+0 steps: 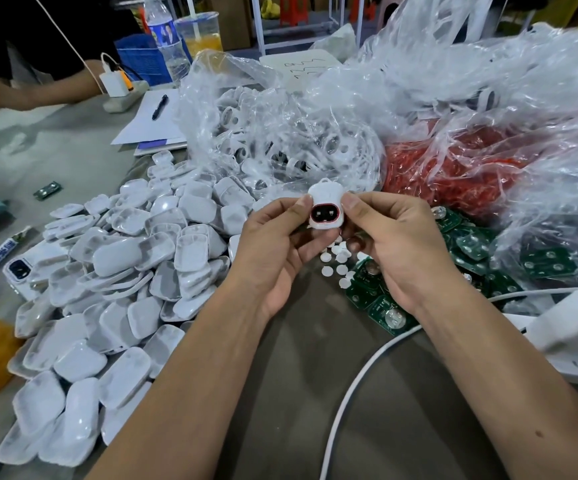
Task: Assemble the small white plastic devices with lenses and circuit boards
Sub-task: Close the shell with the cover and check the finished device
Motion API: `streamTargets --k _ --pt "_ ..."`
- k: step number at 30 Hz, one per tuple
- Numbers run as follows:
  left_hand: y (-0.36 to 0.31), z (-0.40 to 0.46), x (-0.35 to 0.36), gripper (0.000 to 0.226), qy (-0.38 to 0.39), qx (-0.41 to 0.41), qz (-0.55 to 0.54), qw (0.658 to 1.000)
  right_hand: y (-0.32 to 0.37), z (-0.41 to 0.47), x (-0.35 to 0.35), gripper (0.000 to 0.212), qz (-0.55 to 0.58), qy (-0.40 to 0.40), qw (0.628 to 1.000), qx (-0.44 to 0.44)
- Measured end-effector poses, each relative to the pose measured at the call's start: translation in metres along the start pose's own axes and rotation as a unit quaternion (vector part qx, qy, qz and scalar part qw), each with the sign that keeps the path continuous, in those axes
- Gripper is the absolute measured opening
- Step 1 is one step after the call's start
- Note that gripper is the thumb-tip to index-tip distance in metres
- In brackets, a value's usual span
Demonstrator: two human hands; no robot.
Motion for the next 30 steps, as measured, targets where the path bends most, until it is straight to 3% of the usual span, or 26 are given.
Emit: streamTargets --k 5,11,14,22,27,30 --pt "-0.0044 -0.0002 -0.0047 0.01 -0.007 0.009 0.074 0.997 -0.0014 -0.0026 0.0008 0.019 -0.019 0.003 0.999 0.026" --pt "-0.0044 -0.0007 -0.0044 0.01 -0.003 0.011 0.087 0.996 -0.0007 -0.0027 0.0005 0.022 -0.046 0.001 0.999 0.008" --pt "-0.0047 -0.0009 -0.0028 0.025 0.003 0.01 0.088 0.996 -0.0011 -0.0011 0.002 0.021 -0.075 0.01 0.997 -0.006" --pt "-0.004 -0.0004 -0.0051 0.019 -0.002 0.003 0.095 0.995 -0.0054 -0.0006 0.0091 0.024 0.005 0.048 0.999 0.024" --pt "-0.0008 0.0002 -0.0036 0.025 -0.009 0.002 0.08 0.997 -0.0051 -0.0012 0.0095 0.022 -0.001 0.038 0.999 0.032" --pt "-0.0042 0.0 -0.0034 0.016 -0.02 0.035 0.136 0.99 -0.0082 -0.0012 0.0092 0.024 -0.009 0.037 0.998 0.049"
Point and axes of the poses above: each hand's wrist, its own z-axis towards the middle knuckle, its own x-axis out of the palm, y = z × x, the point moved 7 cm from there along z, towards the middle knuckle, and after that the axes turned 6 degrees about y, right-handed, at the moved point
